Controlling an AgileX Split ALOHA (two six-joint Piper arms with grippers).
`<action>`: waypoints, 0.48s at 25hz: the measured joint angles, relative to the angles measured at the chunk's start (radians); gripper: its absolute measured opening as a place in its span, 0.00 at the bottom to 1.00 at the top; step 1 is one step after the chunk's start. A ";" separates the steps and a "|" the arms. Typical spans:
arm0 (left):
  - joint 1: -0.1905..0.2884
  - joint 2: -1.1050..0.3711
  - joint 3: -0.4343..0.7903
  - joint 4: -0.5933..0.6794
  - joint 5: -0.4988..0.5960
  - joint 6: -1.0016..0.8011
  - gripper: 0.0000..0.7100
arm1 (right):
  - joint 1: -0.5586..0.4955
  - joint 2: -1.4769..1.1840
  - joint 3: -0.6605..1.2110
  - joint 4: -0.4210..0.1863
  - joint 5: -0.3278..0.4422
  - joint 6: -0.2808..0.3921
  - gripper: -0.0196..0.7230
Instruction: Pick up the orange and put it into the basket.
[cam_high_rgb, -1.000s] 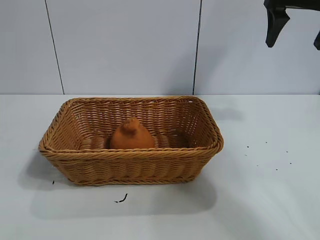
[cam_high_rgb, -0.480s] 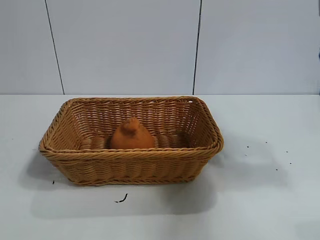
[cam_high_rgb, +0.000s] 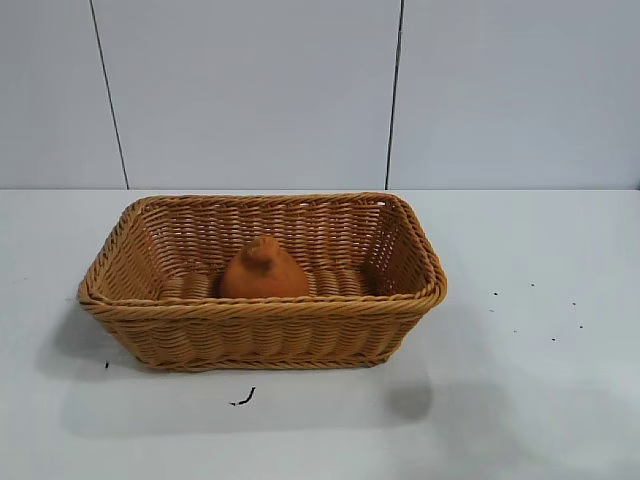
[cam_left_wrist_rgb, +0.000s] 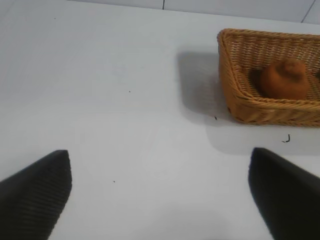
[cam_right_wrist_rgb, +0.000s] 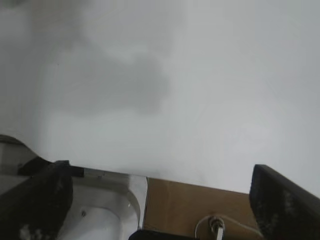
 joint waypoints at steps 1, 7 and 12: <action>0.000 0.000 0.000 0.000 0.000 0.000 0.98 | 0.000 -0.054 0.030 0.000 -0.009 0.000 0.96; 0.000 0.000 0.000 0.000 0.000 0.000 0.98 | 0.000 -0.351 0.067 0.001 -0.017 0.000 0.96; 0.000 0.000 0.000 0.000 0.000 0.000 0.98 | 0.000 -0.594 0.068 0.001 -0.017 0.000 0.96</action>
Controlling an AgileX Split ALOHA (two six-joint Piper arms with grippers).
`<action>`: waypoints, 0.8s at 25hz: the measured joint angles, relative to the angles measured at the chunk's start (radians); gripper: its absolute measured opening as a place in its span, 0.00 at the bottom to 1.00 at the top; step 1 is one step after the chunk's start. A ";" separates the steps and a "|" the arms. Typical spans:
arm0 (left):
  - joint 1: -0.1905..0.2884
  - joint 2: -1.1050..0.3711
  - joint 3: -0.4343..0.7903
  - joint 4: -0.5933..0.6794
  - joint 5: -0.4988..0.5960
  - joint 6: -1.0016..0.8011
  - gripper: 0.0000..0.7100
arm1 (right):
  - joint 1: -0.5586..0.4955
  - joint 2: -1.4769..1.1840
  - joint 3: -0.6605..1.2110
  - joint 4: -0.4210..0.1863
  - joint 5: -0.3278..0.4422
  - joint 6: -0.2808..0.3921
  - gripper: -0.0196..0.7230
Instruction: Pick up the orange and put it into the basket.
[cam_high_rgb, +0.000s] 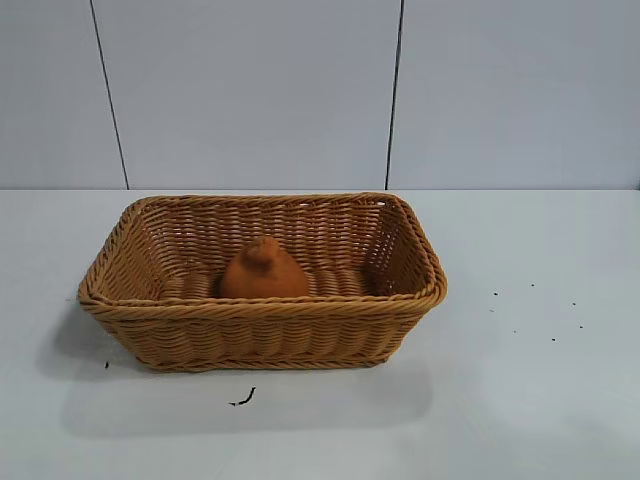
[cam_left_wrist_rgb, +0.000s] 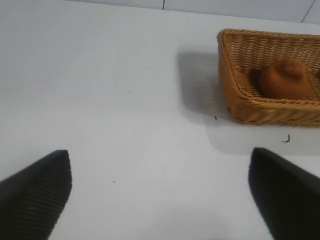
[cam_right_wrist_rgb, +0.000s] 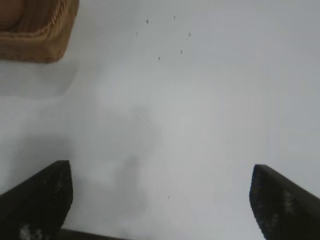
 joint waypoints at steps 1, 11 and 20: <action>0.000 0.000 0.000 0.000 0.000 0.000 0.98 | 0.000 -0.040 0.001 0.000 0.000 0.000 0.96; 0.000 0.000 0.000 0.000 0.000 0.000 0.98 | 0.000 -0.246 0.002 -0.001 0.002 0.000 0.96; 0.000 0.000 0.000 0.000 0.000 0.000 0.98 | 0.000 -0.246 0.002 -0.001 0.003 0.000 0.96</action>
